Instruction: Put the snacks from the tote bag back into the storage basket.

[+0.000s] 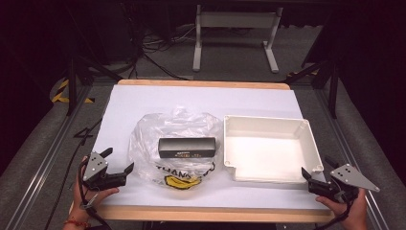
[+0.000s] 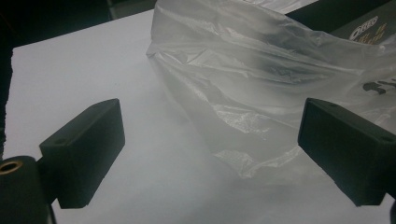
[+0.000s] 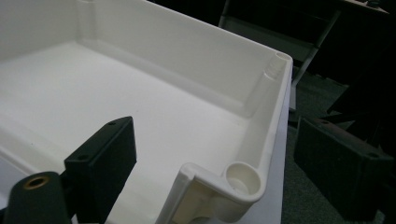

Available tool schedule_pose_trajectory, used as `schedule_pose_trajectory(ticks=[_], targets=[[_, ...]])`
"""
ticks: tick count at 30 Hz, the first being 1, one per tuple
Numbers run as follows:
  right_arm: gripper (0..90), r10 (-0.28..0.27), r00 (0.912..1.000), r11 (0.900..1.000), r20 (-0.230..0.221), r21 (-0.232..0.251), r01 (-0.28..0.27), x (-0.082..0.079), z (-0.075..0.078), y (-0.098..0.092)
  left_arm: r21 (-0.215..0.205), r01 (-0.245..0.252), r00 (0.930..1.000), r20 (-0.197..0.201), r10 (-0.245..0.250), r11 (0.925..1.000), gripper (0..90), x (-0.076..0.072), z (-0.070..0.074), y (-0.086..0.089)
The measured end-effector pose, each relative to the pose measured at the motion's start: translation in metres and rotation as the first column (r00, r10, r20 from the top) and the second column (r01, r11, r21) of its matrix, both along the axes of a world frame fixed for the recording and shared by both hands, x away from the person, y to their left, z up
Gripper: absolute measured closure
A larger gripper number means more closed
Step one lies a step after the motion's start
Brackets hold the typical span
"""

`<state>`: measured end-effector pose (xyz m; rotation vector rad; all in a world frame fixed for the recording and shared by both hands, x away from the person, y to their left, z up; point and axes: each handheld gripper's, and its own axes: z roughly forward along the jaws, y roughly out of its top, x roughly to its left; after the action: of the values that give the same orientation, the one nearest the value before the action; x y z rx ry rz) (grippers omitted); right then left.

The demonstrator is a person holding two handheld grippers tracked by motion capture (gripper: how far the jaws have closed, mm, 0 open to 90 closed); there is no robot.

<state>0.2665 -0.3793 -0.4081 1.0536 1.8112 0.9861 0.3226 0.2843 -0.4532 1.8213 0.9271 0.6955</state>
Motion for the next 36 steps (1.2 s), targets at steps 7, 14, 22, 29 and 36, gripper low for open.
schedule_pose_trajectory(ticks=[7,14,22,29,36], targets=[[18.7,0.025,0.9995,1.000,0.021,-0.012,-0.024,-0.003,0.009,0.005,-0.005,0.002,1.0000,-0.007,-0.002,1.0000,8.1,0.000,0.000,0.001],[18.7,0.025,0.9987,1.000,0.044,-0.017,-0.025,-0.001,0.018,0.008,0.007,0.000,1.0000,-0.009,0.000,1.0000,8.1,-0.003,-0.001,0.001],[18.8,0.088,0.9957,0.995,0.030,-0.039,-0.087,0.007,0.022,0.023,0.013,0.002,0.9999,-0.015,-0.002,0.9999,8.1,-0.004,-0.001,0.000],[21.6,0.162,0.9864,0.986,0.028,-0.040,-0.161,0.014,0.022,0.039,0.017,0.010,0.9998,-0.015,-0.009,0.9998,8.2,-0.004,-0.001,0.000],[21.1,0.223,0.9745,0.975,0.022,-0.013,-0.223,0.021,0.021,0.052,0.021,0.016,0.9997,-0.018,-0.016,0.9997,8.2,-0.004,-0.002,-0.002]])
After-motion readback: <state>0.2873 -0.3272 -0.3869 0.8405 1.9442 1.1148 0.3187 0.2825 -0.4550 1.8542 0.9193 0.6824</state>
